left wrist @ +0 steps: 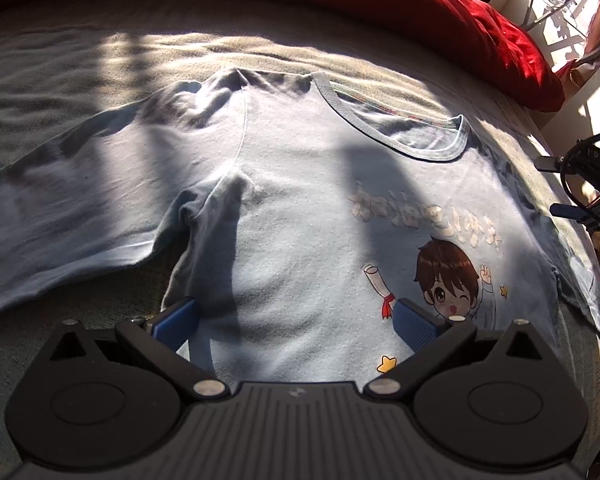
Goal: Fold clothes
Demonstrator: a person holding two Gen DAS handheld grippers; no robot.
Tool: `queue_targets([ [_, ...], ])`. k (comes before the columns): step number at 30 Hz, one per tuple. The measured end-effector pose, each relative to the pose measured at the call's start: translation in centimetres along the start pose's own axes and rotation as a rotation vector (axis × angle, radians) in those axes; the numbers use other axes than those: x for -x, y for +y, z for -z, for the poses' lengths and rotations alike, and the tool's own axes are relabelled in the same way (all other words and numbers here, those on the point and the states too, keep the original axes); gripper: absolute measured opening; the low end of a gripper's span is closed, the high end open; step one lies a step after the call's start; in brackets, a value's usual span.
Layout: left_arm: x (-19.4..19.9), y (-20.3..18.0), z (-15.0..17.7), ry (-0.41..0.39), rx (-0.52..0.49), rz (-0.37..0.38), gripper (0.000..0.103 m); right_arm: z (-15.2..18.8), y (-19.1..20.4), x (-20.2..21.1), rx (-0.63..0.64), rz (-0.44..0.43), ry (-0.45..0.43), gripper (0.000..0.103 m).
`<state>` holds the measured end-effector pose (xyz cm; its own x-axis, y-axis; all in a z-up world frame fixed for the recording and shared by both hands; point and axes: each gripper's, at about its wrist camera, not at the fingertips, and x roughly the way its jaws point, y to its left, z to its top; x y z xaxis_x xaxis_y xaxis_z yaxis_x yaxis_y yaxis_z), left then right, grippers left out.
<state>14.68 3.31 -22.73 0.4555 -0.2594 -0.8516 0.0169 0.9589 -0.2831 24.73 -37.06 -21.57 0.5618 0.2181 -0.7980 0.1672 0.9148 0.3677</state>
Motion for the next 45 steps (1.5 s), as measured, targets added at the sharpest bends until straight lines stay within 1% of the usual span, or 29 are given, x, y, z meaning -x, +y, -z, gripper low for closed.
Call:
queue_targets([
  [1, 0.0, 0.0, 0.0, 0.001, 0.002, 0.0, 0.102, 0.6, 0.5, 0.5, 0.002, -0.035, 0.003, 0.103],
  [3, -0.2, -0.1, 0.0, 0.002, -0.005, -0.007, 0.102, 1.8, 1.3, 0.4, 0.024, -0.059, 0.022, 0.103],
  [5, -0.3, -0.4, 0.1, 0.004, -0.028, -0.019, 0.102, 2.7, 2.0, -0.8, 0.075, -0.061, 0.015, 0.103],
  [6, -0.3, -0.5, 0.1, 0.004, -0.039, -0.025, 0.102, 2.8, 2.3, -2.0, 0.107, -0.041, 0.015, 0.103],
  [7, -0.4, -0.6, 0.2, 0.005, -0.051, -0.03, 0.102, 2.6, 2.3, -3.1, 0.112, -0.025, 0.02, 0.103],
  [10, -0.3, -0.8, 0.4, 0.005, -0.079, -0.034, 0.102, 0.9, 1.7, -4.9, 0.084, -0.041, -0.021, 0.103],
  [12, -0.3, -0.8, 0.4, 0.004, -0.088, -0.034, 0.102, -0.5, 1.6, -4.6, 0.064, -0.035, -0.041, 0.103],
  [14, -0.3, -0.7, 0.4, 0.003, -0.086, -0.032, 0.102, -1.3, 1.6, -3.3, 0.046, -0.02, -0.046, 0.103],
  [17, -0.3, -0.7, 0.4, 0.003, -0.073, -0.032, 0.102, -0.8, 2.2, -1.2, 0.034, -0.079, -0.028, 0.103],
  [20, -0.4, -0.7, 0.4, 0.002, -0.069, -0.036, 0.102, 0.8, 2.5, -1.9, 0.003, -0.133, 0.043, 0.103],
  [22, -0.5, -0.9, 0.5, 0.003, -0.083, -0.042, 0.102, 1.4, 2.7, -3.6, 0.026, -0.126, 0.062, 0.103],
  [23, -0.5, -1.0, 0.5, 0.004, -0.091, -0.044, 0.102, 1.3, 2.8, -4.3, 0.052, -0.113, 0.055, 0.103],
  [25, -0.5, -1.2, 0.7, 0.006, -0.118, -0.052, 0.102, 0.3, 2.7, -5.6, 0.093, -0.101, 0.011, 0.103],
  [26, -0.6, -1.3, 0.7, 0.008, -0.129, -0.057, 0.102, -0.5, 2.5, -6.0, 0.092, -0.112, 0.023, 0.103],
  [28, -0.7, -1.6, 0.7, 0.017, -0.147, -0.071, 0.102, -2.1, 1.9, -5.6, 0.048, -0.139, 0.052, 0.103],
  [30, -0.8, -1.7, 0.6, 0.022, -0.143, -0.079, 0.102, -2.9, 1.6, -3.6, 0.067, -0.119, 0.056, 0.103],
  [32, -0.8, -1.6, 0.5, 0.019, -0.12, -0.082, 0.102, -2.8, 0.9, -1.2, 0.08, -0.11, 0.067, 0.103],
  [35, -0.8, -1.5, 0.4, 0.018, -0.101, -0.083, 0.102, -1.2, -0.9, 0.9, 0.016, -0.133, 0.158, 0.103],
  [37, -0.9, -1.6, 0.4, 0.02, -0.11, -0.085, 0.102, 0.7, -2.2, 1.0, -0.027, -0.144, 0.241, 0.103],
  [38, -0.9, -1.7, 0.4, 0.021, -0.119, -0.088, 0.102, 1.8, -2.7, 0.8, -0.035, -0.129, 0.266, 0.103],
  [40, -1.0, -1.9, 0.5, 0.02, -0.139, -0.097, 0.102, 3.0, -3.7, 0.4, -0.022, -0.087, 0.229, 0.103],
  [41, -1.1, -2.0, 0.6, 0.021, -0.149, -0.101, 0.102, 3.2, -4.3, 0.2, -0.031, -0.09, 0.19, 0.103],
  [44, -1.1, -2.2, 0.7, 0.02, -0.16, -0.109, 0.102, 1.8, -5.8, -0.2, -0.092, -0.091, 0.088, 0.103],
  [45, -1.1, -2.2, 0.7, 0.02, -0.158, -0.111, 0.102, 1.3, -6.1, -0.1, -0.104, -0.081, 0.083, 0.103],
])
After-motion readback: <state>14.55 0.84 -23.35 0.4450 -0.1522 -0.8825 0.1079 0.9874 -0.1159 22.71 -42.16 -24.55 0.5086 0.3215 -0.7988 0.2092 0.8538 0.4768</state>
